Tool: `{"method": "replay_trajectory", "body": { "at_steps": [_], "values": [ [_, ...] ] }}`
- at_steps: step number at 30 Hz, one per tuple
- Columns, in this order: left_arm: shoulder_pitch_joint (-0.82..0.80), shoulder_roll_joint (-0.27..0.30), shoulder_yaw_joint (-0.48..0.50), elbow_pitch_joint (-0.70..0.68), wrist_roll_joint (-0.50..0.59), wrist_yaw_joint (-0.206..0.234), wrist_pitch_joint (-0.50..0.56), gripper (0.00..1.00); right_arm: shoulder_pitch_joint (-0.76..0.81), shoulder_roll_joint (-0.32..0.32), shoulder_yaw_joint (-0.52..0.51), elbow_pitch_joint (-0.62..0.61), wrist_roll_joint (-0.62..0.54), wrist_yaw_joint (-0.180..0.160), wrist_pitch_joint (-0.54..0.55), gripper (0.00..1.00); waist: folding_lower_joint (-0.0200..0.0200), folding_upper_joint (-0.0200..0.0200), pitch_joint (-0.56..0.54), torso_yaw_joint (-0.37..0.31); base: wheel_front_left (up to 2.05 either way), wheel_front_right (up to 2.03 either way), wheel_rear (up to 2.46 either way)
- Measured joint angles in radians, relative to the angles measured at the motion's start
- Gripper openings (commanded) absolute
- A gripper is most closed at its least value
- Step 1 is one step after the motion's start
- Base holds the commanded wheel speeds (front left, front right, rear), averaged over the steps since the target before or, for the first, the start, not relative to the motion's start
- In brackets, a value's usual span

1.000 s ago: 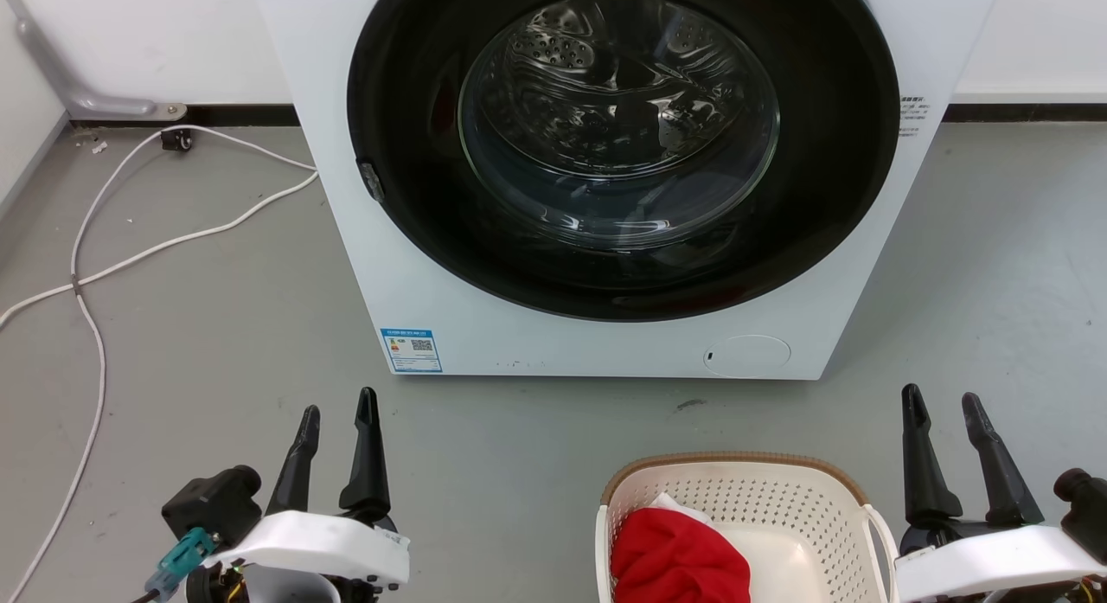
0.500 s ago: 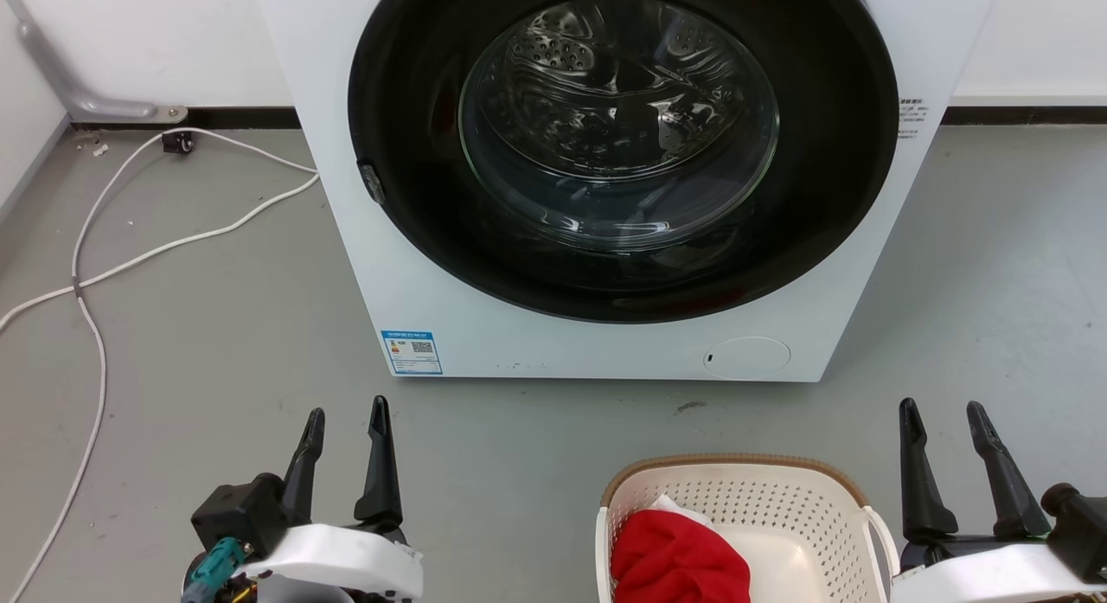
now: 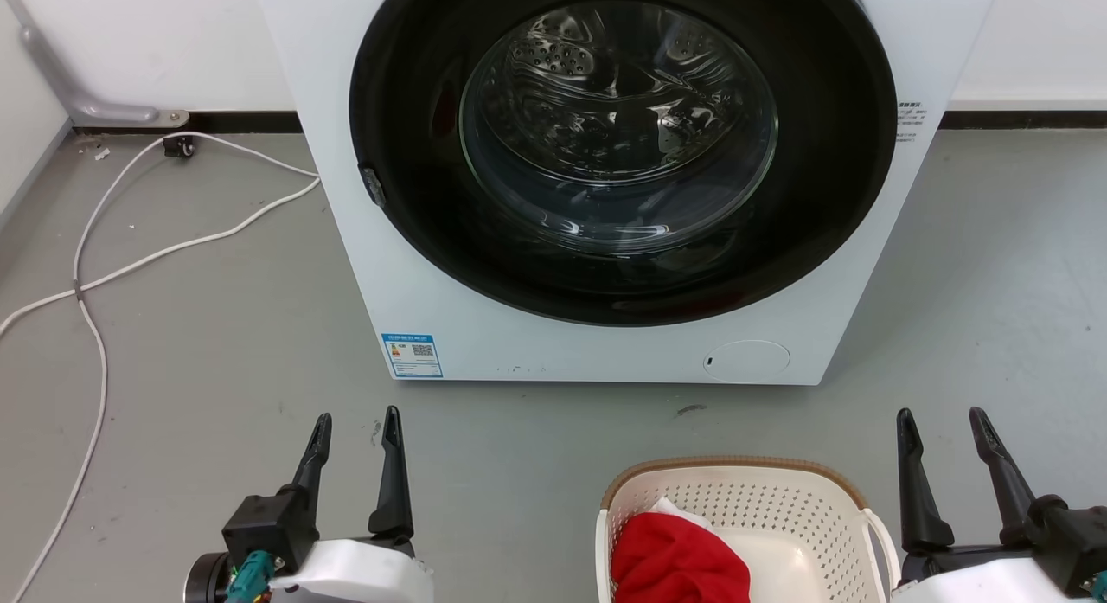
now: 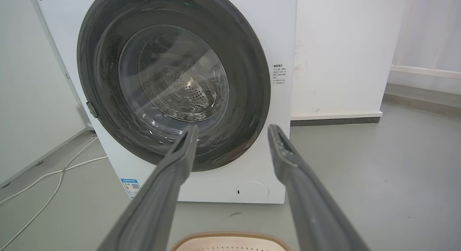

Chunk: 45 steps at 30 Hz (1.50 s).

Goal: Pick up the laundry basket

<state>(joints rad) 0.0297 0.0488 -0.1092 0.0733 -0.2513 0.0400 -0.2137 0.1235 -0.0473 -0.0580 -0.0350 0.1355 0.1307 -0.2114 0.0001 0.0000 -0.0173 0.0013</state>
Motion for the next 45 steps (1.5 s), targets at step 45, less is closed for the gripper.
{"method": "replay_trajectory", "body": {
  "at_steps": [45],
  "values": [
    [0.023, 0.001, -0.027, 0.015, 0.207, 0.04, -0.049, 1.0, 0.03, -0.001, 0.006, 0.016, -0.144, 0.0, -0.052, 1.0, -0.0001, 0.0, -0.006, 0.002, 0.0, 0.0, 0.0]
  ]
}}
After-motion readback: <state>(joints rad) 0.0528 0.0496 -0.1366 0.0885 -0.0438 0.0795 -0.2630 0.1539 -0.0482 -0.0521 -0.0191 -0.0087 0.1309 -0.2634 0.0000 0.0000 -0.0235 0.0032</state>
